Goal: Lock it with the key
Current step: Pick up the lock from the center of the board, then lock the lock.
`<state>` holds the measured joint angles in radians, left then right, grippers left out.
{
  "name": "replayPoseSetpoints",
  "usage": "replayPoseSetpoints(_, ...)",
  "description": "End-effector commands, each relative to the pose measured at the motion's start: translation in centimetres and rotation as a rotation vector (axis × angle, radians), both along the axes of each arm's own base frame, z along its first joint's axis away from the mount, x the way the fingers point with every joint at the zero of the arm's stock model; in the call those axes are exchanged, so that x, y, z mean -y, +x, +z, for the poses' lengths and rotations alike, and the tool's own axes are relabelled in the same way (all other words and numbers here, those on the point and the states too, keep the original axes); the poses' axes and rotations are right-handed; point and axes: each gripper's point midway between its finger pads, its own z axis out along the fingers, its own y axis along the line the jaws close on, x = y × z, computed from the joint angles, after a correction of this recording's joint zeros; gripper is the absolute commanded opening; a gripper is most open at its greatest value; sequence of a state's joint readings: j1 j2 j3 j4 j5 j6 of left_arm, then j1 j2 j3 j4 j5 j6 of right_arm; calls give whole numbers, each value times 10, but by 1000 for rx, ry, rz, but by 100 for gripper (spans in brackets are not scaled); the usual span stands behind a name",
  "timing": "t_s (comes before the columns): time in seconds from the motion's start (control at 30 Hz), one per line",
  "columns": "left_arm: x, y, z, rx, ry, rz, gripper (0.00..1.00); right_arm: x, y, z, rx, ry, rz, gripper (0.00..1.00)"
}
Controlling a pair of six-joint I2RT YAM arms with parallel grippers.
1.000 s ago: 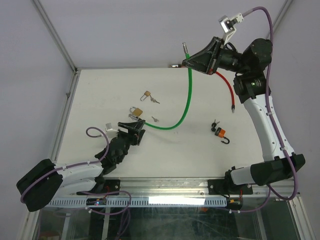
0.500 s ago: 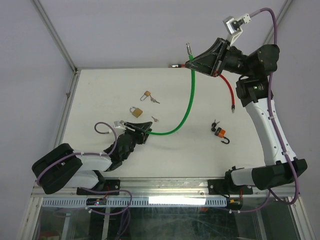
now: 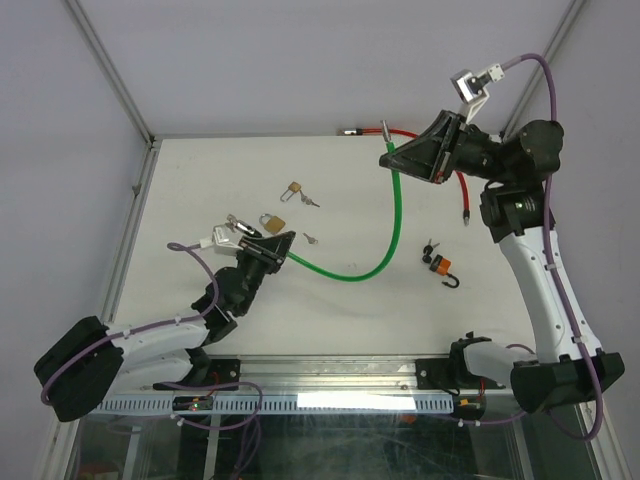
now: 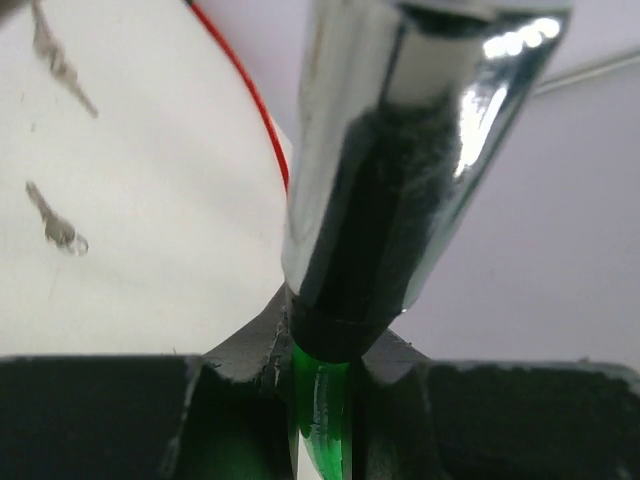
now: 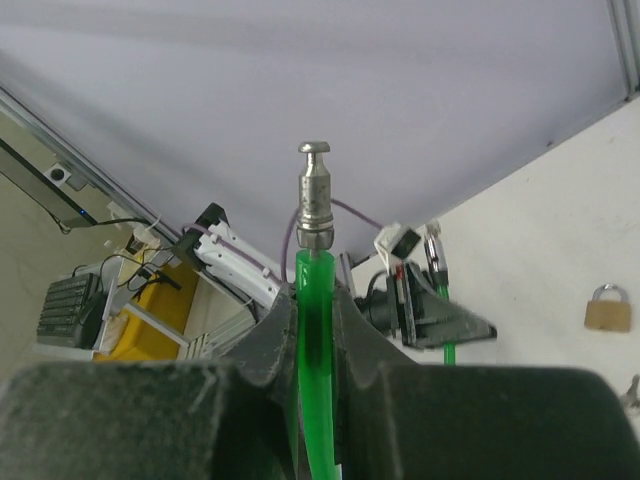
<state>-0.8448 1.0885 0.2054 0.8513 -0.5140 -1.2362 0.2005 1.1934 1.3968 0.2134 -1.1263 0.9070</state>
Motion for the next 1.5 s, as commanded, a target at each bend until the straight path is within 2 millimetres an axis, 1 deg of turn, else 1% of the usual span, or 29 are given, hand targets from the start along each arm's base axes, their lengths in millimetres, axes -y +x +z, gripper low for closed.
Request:
replayPoseSetpoints(0.0, -6, -1, 74, 333, 284, 36, 0, 4, -17, -22, -131, -21, -8, 0)
replayPoseSetpoints(0.07, -1, -7, 90, 464, 442, 9, 0, 4, -21, -41, -225, -41, -5, 0)
replayPoseSetpoints(0.1, 3, -8, 95, 521, 522, -12, 0, 4, -21, -51, -240, -55, -3, 0)
replayPoseSetpoints(0.13, 10, -11, 101, 584, 600, -43, 0, 5, -18, -73, 207, -173, 13, 0)
replayPoseSetpoints(0.17, 16, -13, 104, 630, 669, -74, 0, 4, -19, -83, 274, -197, 22, 0)
replayPoseSetpoints(0.23, 30, -16, 106, 729, 806, -143, 0, 1, -19, -102, 302, -234, 28, 0)
replayPoseSetpoints(0.3, 40, -14, 105, 792, 929, -192, 0, -5, -18, -119, 343, -285, 24, 0)
replayPoseSetpoints(0.37, 46, -6, 99, 808, 1051, -227, 0, -12, -19, -132, 387, -335, 30, 0)
replayPoseSetpoints(0.43, 53, -1, 89, 828, 1170, -285, 0, -17, -18, -146, 434, -378, 32, 0)
replayPoseSetpoints(0.47, 56, 2, 91, 844, 1210, -300, 0, -19, -17, -153, 451, -394, 33, 0)
replayPoseSetpoints(0.53, 60, 7, 88, 864, 1293, -326, 0, -23, -16, -169, 470, -414, 45, 0)
replayPoseSetpoints(0.63, 65, 15, 80, 857, 1384, -369, 0, -29, -13, -197, 471, -432, 57, 0)
replayPoseSetpoints(0.77, 74, 18, 71, 856, 1431, -443, 0, -34, -10, -225, 464, -448, 72, 0)
replayPoseSetpoints(0.87, 78, 19, 64, 853, 1437, -472, 0, -38, -7, -235, 470, -455, 71, 0)
replayPoseSetpoints(1.03, 80, 20, 62, 841, 1443, -486, 0, -42, -3, -241, 462, -424, 52, 0)
replayPoseSetpoints(1.33, 85, 19, 56, 830, 1443, -516, 0, -47, -3, -247, 419, -390, 65, 0)
replayPoseSetpoints(1.47, 90, 17, 53, 831, 1434, -536, 0, -47, -4, -246, 418, -377, 71, 0)
